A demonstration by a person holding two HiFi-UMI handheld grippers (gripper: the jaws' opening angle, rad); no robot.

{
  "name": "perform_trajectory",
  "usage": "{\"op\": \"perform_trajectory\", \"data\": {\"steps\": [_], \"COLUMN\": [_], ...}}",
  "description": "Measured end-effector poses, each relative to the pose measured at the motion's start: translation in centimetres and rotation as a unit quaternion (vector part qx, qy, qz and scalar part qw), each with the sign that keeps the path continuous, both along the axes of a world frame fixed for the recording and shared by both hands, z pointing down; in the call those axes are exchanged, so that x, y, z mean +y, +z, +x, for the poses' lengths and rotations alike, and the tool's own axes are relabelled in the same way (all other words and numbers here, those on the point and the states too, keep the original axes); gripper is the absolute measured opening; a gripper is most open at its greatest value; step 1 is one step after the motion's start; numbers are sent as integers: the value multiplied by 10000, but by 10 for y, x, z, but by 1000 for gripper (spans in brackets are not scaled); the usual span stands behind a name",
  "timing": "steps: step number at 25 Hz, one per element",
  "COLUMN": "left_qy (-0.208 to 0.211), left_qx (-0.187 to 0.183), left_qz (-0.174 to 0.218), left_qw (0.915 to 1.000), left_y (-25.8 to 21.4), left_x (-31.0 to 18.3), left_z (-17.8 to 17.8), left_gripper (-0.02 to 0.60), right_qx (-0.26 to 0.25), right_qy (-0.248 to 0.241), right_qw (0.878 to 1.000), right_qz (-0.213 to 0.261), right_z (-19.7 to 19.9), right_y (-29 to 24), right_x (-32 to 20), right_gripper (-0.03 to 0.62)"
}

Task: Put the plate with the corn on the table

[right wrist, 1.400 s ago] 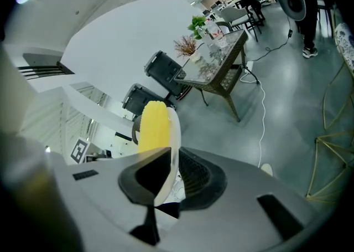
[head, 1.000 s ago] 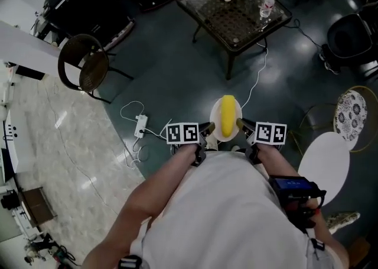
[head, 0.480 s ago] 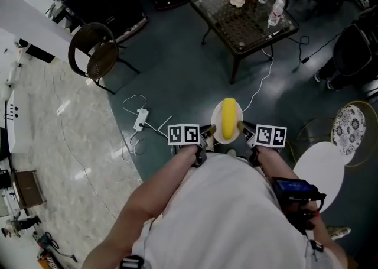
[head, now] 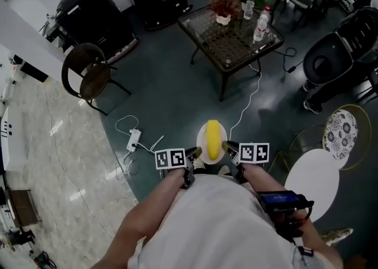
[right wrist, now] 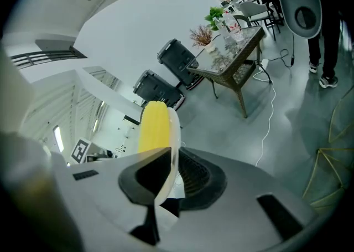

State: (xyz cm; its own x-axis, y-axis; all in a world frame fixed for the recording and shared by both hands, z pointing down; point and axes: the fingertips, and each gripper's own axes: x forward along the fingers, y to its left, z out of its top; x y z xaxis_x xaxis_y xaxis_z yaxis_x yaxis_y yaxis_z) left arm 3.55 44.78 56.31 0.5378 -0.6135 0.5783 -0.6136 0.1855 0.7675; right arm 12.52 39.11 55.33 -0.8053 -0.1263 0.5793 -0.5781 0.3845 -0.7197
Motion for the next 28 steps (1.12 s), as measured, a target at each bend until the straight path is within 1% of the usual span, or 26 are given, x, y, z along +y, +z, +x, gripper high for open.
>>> {"op": "perform_trajectory", "data": {"steps": [5, 14, 18, 28], "left_qy": [81, 233, 223, 370], "left_qx": [30, -48, -56, 48], "left_qz": [47, 186, 229, 174], "left_qw": [10000, 9995, 9995, 9992], "left_y": [4, 0, -2, 3], "left_x": [-8, -49, -65, -88], "left_z": [-14, -62, -81, -97], "left_gripper": [35, 35, 35, 37], "right_qx": [26, -14, -43, 50], "right_qy": [76, 212, 233, 389], "right_qw": [10000, 9997, 9995, 9991], "right_qz": [40, 142, 189, 148], "right_z": [-13, -58, -77, -93], "right_y": [4, 1, -2, 2], "right_x": [-7, -44, -60, -80], "right_gripper": [52, 52, 52, 52]}}
